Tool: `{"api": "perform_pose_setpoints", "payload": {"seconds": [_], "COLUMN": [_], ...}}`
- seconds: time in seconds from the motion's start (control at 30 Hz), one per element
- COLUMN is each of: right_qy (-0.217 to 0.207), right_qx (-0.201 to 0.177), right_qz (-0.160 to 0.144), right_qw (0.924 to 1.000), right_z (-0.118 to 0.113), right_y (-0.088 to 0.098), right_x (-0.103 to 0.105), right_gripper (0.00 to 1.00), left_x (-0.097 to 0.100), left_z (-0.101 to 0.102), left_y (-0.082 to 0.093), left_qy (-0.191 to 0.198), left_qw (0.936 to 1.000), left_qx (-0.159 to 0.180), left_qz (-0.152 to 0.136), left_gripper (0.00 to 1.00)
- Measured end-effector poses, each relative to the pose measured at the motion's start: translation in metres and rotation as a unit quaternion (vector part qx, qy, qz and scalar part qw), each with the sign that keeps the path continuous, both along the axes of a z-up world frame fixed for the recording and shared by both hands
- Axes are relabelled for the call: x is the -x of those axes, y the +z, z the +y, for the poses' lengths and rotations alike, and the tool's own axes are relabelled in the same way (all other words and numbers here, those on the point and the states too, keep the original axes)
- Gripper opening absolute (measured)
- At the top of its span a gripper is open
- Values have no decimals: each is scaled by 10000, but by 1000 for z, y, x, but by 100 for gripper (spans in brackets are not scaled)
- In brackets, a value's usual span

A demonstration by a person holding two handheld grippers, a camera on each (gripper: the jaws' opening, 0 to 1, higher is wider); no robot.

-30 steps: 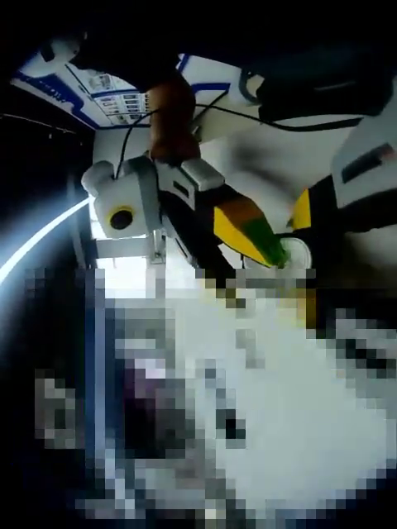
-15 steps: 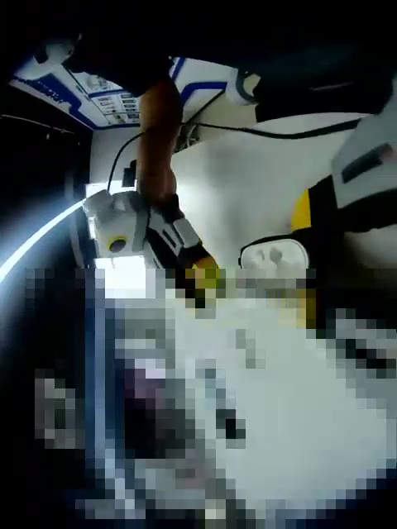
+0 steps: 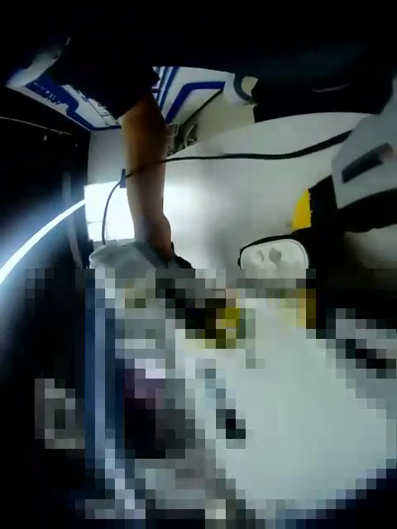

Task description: Pick up the earbuds from the table and place the earbuds into the earbud case

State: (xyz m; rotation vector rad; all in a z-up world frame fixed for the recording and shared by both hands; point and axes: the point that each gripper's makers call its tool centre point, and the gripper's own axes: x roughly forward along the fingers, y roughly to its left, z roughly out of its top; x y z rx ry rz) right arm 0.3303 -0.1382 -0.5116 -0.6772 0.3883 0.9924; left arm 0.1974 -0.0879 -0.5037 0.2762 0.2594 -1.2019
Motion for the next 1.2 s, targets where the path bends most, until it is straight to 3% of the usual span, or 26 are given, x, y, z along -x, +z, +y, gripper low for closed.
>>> {"api": "perform_pose_setpoints", "payload": {"seconds": [0.13,0.43,0.6,1.2], "right_qy": [18,-56,-147,-185], "right_qx": [-67,-157,-386,-1242], "right_qz": [75,15,8,248], "right_qw": [9999,9999,9991,9918], "right_z": [0,-5,-7,-4], "right_y": [-2,-2,6,35], "right_x": [3,2,7,75], "right_gripper": [10,10,10,10], "left_x": [0,-1,-1,0], "left_z": [0,0,-1,0], "left_y": [-1,-1,-2,-2], "left_qy": [15,16,13,6], "left_qw": [10000,10000,10000,9999], "left_qx": [51,64,23,-145], "left_qz": [46,59,47,-43], "left_gripper": [24,24,24,24]}}
